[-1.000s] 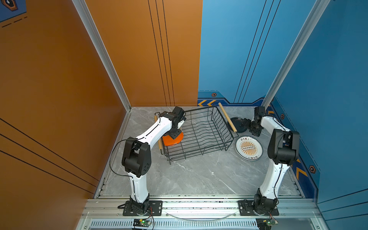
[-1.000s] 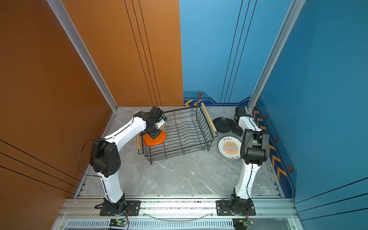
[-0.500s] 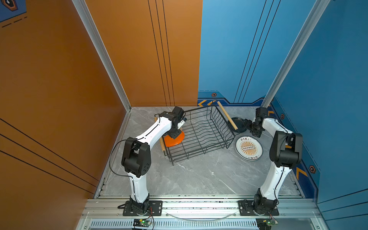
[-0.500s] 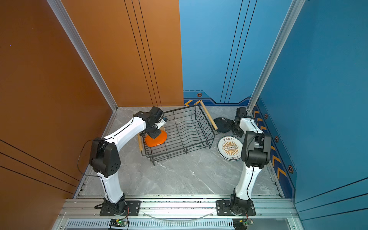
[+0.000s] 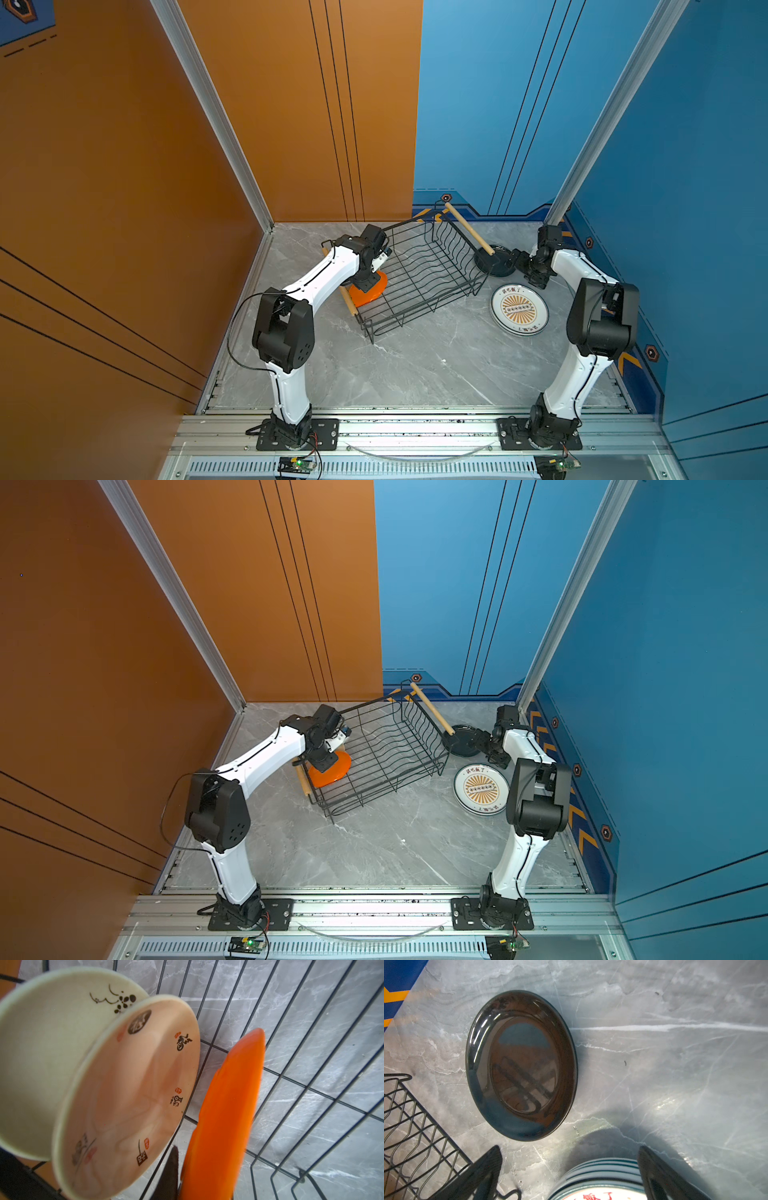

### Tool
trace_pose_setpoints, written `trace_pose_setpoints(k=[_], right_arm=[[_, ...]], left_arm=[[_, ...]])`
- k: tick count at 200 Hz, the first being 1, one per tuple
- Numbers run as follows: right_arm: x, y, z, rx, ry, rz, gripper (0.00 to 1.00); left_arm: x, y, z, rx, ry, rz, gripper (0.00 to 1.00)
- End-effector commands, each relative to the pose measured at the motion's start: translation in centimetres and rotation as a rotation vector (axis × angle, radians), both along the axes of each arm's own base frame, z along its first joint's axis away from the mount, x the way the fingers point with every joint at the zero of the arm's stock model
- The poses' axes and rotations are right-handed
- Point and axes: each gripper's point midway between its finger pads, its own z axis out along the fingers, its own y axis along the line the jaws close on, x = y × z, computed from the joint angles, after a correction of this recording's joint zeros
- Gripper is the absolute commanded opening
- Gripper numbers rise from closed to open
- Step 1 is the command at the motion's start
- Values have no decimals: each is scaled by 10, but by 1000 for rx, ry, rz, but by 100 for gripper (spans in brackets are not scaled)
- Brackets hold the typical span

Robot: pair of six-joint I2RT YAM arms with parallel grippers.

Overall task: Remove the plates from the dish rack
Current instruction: 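Release the black plate with the right gripper while left grasps the orange plate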

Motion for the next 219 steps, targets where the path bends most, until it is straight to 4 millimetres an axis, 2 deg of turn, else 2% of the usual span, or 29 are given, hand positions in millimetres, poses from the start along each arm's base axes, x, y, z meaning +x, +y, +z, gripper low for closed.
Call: trace_pose_setpoints(k=[1,57,91,126,179,219], right_arm=[[-4,-3,13,-2,-28,-13,100],[-7,-5,23,-4,-50,-25,100],[-8,-6,22,2,-51,-26,100],[-10,-5,28,5,-66,-28,100],[-16,-8,66,-16,-157,-47,100],[-24,-6,110,-24,-262,-50,100]], left_arm=[[-13,7,0,10,19,56,0],[-15,-1,25,-50,-32,45,0],[-17,-4,36,-57,-60,38,0],[-17,-17,51,-112,-86,31,0],[-16,-44,98,-263,-179,68,0],[-17,-56,115,-311,-208,70,0]])
